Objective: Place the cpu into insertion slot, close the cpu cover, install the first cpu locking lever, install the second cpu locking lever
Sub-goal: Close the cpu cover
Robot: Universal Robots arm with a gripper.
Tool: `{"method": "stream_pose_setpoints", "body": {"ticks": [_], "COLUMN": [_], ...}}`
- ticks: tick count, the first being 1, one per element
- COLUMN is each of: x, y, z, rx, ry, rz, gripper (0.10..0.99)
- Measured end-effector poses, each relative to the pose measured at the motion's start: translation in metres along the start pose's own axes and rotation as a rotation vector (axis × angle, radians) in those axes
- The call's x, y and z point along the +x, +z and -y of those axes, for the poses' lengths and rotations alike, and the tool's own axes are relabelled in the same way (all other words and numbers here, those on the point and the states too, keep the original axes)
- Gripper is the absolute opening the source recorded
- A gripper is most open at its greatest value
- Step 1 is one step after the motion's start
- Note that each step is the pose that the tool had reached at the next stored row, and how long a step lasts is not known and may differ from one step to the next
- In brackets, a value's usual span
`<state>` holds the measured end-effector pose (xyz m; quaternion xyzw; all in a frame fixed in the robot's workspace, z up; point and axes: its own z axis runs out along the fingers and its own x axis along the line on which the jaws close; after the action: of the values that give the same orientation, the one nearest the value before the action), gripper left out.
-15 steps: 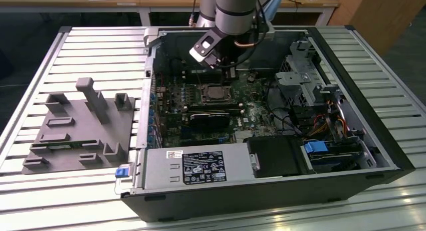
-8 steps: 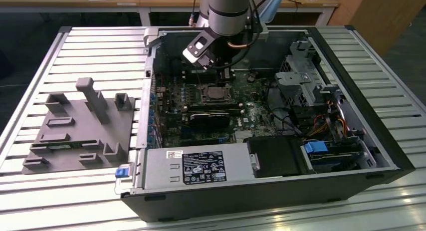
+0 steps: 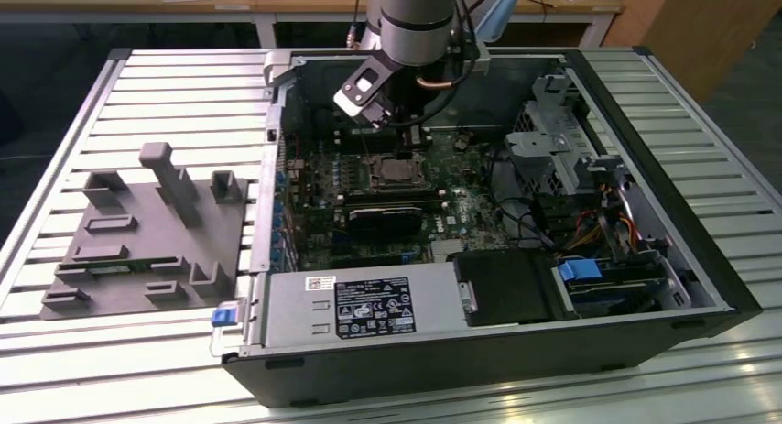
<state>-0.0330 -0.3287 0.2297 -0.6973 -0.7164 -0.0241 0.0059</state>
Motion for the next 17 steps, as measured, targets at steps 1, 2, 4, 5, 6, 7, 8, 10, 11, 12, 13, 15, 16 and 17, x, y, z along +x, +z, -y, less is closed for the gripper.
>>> {"method": "stream_pose_setpoints", "body": {"ticks": [1,2,4,5,6,7,8,10,11,12,13,15,16,17], "x": [0.0,0.0,0.0,0.0,0.0,0.0,0.0,0.0,0.0,0.0,0.0,0.0,0.0,0.0], "y": [0.0,0.0001,0.0002,0.0002,0.0003,0.0003,0.0003,0.0004,0.0004,0.0004,0.0004,0.0004,0.0004,0.0004], "z": [0.0,0.0,0.0,0.0,0.0,0.0,0.0,0.0,0.0,0.0,0.0,0.0,0.0,0.0], "rx": [0.001,0.002,0.003,0.004,0.005,0.006,0.006,0.008,0.009,0.009,0.01,0.012,0.012,0.013], "ry": [-0.018,-0.035,-0.073,-0.091,-0.11,-0.128,-0.146,-0.182,-0.2,-0.217,-0.236,-0.271,-0.29,-0.307], "rz": [0.0005,0.0009,0.0019,0.0024,0.0028,0.0032,0.0034,0.0037,0.004,0.0043,0.0044,0.0047,0.0044,0.0042], "gripper": [0.106,0.106,0.106,0.106,0.106,0.106,0.106,0.106,0.106,0.106,0.106,0.106,0.106,0.106]}}
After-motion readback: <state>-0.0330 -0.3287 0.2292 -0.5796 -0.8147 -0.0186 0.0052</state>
